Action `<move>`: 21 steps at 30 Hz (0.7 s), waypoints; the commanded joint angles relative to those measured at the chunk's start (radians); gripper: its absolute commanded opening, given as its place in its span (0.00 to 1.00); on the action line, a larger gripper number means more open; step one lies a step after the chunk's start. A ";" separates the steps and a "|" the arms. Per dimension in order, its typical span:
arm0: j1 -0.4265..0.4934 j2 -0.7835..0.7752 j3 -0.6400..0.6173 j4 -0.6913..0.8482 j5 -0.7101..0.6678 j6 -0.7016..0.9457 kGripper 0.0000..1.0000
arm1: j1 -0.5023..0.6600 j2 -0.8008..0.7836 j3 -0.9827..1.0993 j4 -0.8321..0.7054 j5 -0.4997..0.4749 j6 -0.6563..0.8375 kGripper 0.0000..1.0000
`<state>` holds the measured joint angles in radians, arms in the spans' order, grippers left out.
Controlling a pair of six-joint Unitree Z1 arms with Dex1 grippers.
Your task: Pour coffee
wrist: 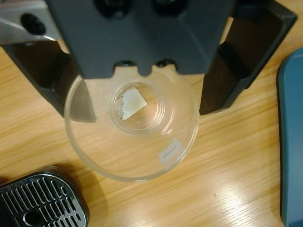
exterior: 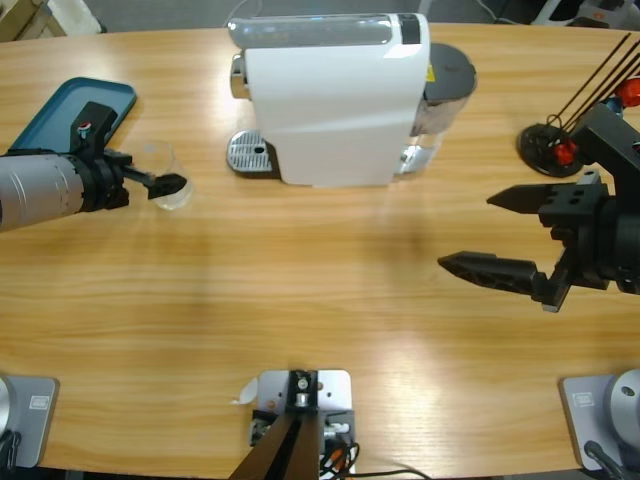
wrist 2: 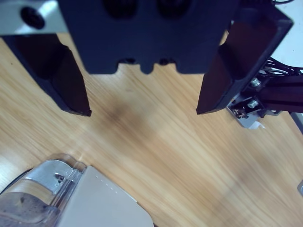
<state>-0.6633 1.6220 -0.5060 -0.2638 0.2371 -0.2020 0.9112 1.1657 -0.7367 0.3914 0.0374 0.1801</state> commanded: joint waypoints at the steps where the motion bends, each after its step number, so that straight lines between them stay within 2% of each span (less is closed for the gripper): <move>1: -0.012 0.022 0.029 -0.027 0.011 -0.007 0.67 | -0.014 0.034 0.023 -0.014 0.015 -0.014 1.00; 2: -0.012 0.022 0.029 -0.029 0.011 -0.007 0.62 | -0.014 0.034 0.023 -0.014 0.015 -0.014 1.00; 5: -0.019 0.021 0.031 -0.036 0.011 -0.007 0.54 | -0.014 0.032 0.023 -0.013 0.015 -0.016 1.00; 11: -0.052 -0.004 0.019 -0.154 -0.018 0.046 0.54 | -0.014 0.028 0.023 -0.013 0.015 -0.016 1.00; 16: -0.051 0.011 -0.065 -0.119 -0.119 0.127 0.54 | -0.014 0.019 0.026 -0.014 0.012 -0.016 1.00; 21: -0.043 0.069 -0.132 -0.081 -0.161 0.168 0.54 | -0.014 0.014 0.028 -0.014 0.012 -0.016 1.00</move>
<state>-0.7073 1.6224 -0.5653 -0.3850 0.1297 -0.0867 0.9112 1.1670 -0.7367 0.3880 0.0382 0.1745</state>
